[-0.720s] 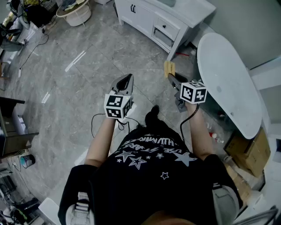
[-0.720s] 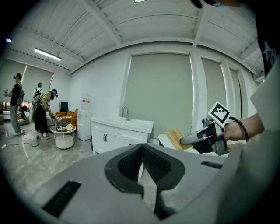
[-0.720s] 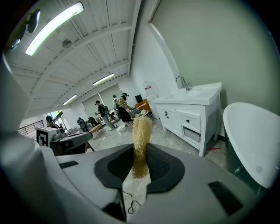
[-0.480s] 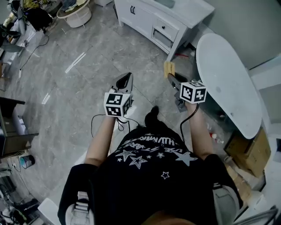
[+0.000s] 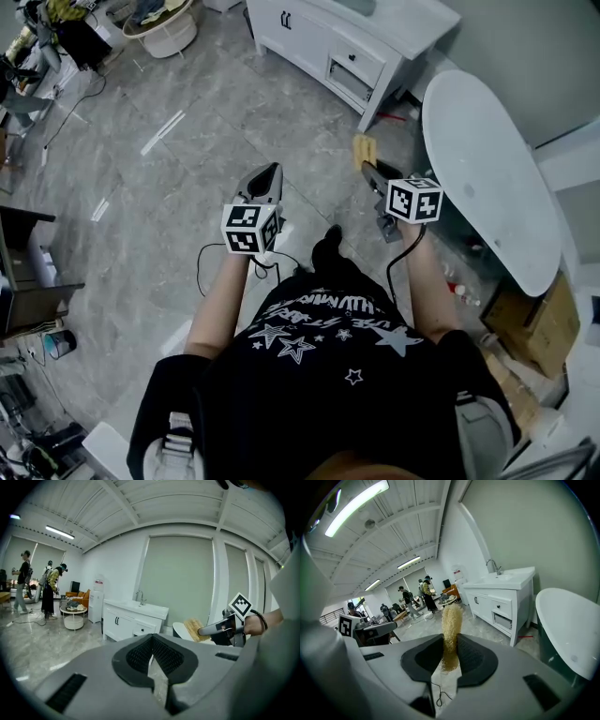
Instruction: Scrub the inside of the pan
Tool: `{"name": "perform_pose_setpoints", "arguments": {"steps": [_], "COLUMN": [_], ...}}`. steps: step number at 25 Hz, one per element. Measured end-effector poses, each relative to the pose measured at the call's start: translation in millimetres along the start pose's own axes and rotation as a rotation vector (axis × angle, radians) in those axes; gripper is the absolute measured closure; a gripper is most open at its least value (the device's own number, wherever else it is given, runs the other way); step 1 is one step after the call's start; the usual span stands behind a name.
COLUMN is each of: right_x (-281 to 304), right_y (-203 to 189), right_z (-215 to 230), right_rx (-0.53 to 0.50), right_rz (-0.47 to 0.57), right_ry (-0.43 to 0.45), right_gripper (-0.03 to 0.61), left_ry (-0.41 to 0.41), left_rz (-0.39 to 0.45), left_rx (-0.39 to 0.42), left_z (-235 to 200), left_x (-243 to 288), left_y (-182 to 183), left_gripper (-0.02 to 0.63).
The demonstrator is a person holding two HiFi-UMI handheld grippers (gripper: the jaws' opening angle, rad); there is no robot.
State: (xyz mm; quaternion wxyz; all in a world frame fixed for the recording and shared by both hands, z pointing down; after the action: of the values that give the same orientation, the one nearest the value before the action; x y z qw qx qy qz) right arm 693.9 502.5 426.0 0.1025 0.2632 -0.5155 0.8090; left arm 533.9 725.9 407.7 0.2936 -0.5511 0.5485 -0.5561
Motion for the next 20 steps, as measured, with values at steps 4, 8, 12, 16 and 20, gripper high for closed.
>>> {"name": "perform_pose_setpoints", "arguments": {"steps": [4, 8, 12, 16, 20], "right_x": [4.9, 23.5, 55.9, 99.8, 145.5], "right_y": [2.8, 7.2, 26.3, 57.8, 105.8], "right_z": [0.7, 11.3, 29.2, 57.4, 101.2], "right_rx": [0.023, 0.039, 0.066, 0.075, 0.065], "right_rz": [0.011, -0.006, -0.005, -0.013, -0.024], "right_ry": [0.001, 0.012, 0.028, 0.058, 0.084], "right_gripper": [0.495, 0.494, 0.494, 0.492, 0.492], "left_ry": [0.021, 0.051, 0.069, 0.088, 0.103], "left_rz": [-0.017, -0.029, -0.025, -0.028, -0.017], "left_rx": [-0.034, -0.049, -0.049, -0.043, -0.042], "left_z": [-14.0, -26.9, -44.5, -64.9, -80.8], "left_x": [-6.0, 3.0, 30.6, 78.9, 144.1], "left_y": [-7.4, -4.4, 8.2, 26.9, 56.5], "left_gripper": [0.606, 0.606, 0.606, 0.606, 0.606]}}
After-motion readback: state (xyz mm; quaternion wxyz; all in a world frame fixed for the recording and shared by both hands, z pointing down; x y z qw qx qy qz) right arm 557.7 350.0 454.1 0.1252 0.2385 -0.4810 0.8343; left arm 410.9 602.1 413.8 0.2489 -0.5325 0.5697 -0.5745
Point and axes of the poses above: the fingertips, and each gripper's own axes: x forward along the fingers, z to its right, y out of its top, the point moved 7 cm from there along -x, backward along the fingers, and after that the axes turned 5 degrees about -y, right-handed, at the moved point
